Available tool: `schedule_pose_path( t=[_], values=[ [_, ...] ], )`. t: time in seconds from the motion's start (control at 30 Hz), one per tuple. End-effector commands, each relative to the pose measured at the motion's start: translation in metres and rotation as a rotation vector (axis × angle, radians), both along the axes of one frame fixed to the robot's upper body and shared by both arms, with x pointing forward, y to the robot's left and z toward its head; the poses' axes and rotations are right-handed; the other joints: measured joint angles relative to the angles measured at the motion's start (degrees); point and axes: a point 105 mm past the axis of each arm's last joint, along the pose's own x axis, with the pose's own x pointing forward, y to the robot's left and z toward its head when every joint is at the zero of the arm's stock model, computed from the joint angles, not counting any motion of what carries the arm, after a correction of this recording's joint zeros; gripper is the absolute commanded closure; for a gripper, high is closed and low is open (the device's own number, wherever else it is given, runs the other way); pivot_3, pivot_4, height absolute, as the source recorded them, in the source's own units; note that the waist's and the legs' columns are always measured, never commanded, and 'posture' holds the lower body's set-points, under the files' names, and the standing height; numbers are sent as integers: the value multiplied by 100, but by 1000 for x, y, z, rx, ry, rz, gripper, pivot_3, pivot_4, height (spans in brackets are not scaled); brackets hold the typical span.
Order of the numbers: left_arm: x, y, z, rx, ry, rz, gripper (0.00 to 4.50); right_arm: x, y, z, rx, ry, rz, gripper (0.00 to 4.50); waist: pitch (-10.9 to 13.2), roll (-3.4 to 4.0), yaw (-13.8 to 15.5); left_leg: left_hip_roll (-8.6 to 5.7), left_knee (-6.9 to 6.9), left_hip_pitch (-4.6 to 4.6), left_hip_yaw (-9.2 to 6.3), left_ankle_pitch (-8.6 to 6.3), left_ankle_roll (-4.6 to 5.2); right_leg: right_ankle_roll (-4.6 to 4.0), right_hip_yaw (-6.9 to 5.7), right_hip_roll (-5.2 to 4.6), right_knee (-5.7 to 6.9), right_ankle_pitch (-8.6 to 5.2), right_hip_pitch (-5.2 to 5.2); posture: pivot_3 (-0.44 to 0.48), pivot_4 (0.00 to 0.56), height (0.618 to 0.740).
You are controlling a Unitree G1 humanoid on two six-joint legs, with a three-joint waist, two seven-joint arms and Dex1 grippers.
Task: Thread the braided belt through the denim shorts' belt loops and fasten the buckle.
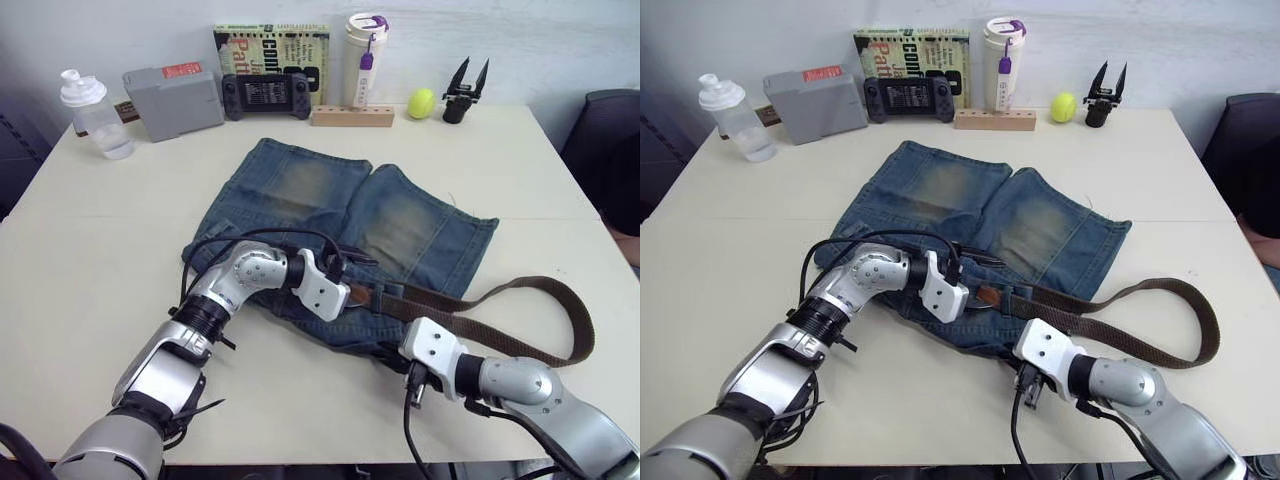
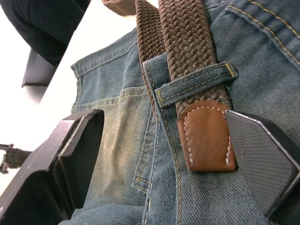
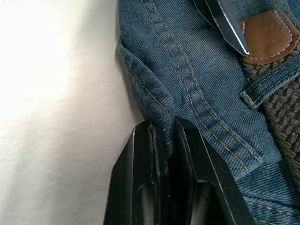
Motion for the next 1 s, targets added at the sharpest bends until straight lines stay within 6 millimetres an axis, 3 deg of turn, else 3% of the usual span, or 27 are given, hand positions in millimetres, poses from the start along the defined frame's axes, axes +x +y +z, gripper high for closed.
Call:
schedule_pose_path(
  t=[0.03, 0.3, 0.63, 0.87, 0.9, 0.97, 1.0],
  values=[
    [-6, 6, -7, 57, -18, -53, 0, 6, -6, 6, -8, -30, -24, 4464, 0, 0, -2, 0, 0, 0, 0, -1, 0, 0, -5, 0, 0, 0, 0, 0, 150, 709],
    [-3, 8, -8, 74, -36, -42, 0, 9, -6, 5, -13, -30, -28, 4464, 0, 0, -3, 1, 1, 0, -1, -1, 0, 0, -29, 0, 1, 0, 0, 0, 150, 709],
    [17, 5, -8, 20, -220, 70, 0, 6, -3, 6, -3, -25, -22, 4464, -2, -4, 25, -1, 4, 0, -2, -17, 26, 1, -29, -8, 7, 0, 1, 0, 150, 709],
    [8, 9, -11, -20, -254, 36, 0, 5, -3, 6, -4, -19, -19, 4464, -3, -4, 26, -3, 6, -1, -1, -20, 31, 3, -29, -12, 8, 2, 2, 0, 150, 709],
    [7, 10, -14, -20, -252, 32, 625, 5, -3, 6, -4, -19, -18, 4500, -3, -4, 23, -3, 6, 0, -1, -19, 30, 3, -29, -12, 8, 2, 2, 0, 150, 709],
    [6, 11, -17, -19, -250, 31, 1097, 6, -2, 5, -4, -19, -17, 4500, -2, -4, 13, -3, 6, -1, -1, -19, 29, 3, -30, -11, 8, 2, 1, 0, 150, 709],
    [5, 12, -18, -20, -249, 29, 1585, 6, -2, 5, -4, -19, -16, 4500, -2, -4, 10, -3, 6, -1, -1, -19, 29, 3, -30, -11, 8, 2, 1, 0, 150, 709]
  ],
)
